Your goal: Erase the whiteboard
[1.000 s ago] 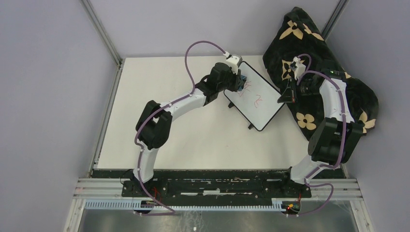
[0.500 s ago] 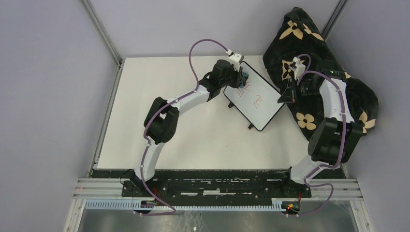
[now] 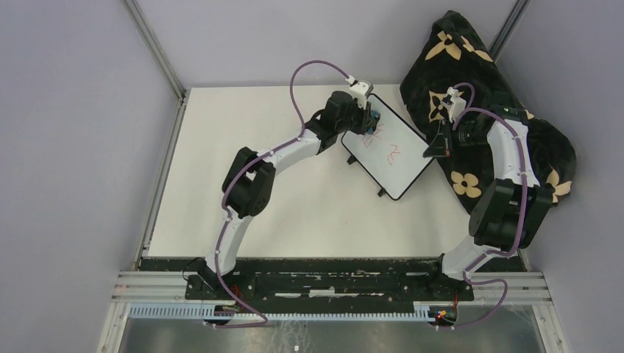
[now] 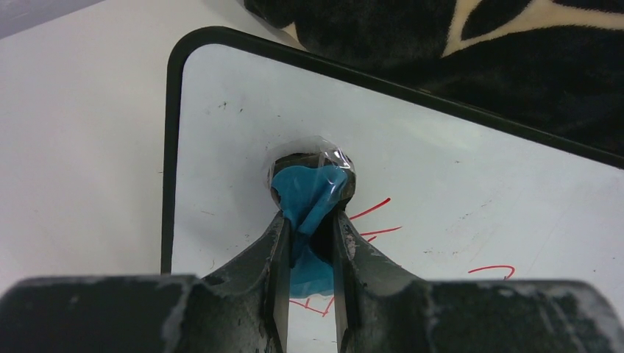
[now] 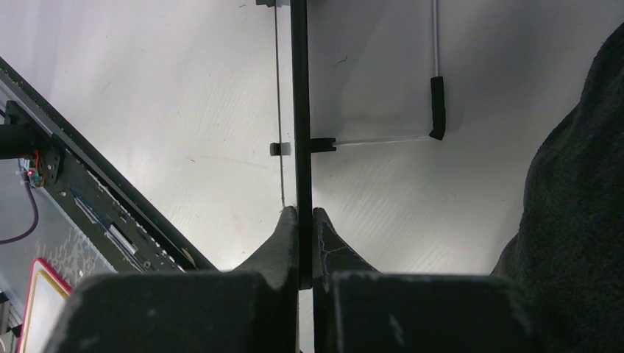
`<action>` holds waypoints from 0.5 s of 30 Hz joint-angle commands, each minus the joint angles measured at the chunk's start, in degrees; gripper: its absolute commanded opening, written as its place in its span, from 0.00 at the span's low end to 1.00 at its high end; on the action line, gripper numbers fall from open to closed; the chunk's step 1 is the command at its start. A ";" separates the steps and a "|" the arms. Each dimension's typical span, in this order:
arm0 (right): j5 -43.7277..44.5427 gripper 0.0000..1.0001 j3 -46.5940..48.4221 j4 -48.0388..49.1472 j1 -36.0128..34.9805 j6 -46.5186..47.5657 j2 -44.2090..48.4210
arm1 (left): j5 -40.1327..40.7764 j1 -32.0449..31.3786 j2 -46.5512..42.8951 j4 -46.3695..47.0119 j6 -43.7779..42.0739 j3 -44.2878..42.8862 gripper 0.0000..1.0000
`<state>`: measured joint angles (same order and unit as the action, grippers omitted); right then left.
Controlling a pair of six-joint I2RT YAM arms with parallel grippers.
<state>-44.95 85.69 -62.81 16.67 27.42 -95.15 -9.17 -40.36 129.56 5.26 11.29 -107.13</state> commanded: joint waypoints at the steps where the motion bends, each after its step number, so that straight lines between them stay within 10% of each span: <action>1: 2.41 0.00 0.18 0.32 0.30 2.32 1.02 | -1.81 -2.22 0.22 2.92 2.72 -3.89 0.03; 15: 1.94 0.00 0.22 0.05 0.30 2.34 1.23 | 0.41 -4.90 -2.84 1.97 2.27 -5.02 0.03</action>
<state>-44.99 85.69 -63.72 17.04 27.33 -95.15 -9.06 -44.99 129.71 5.10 11.81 -110.00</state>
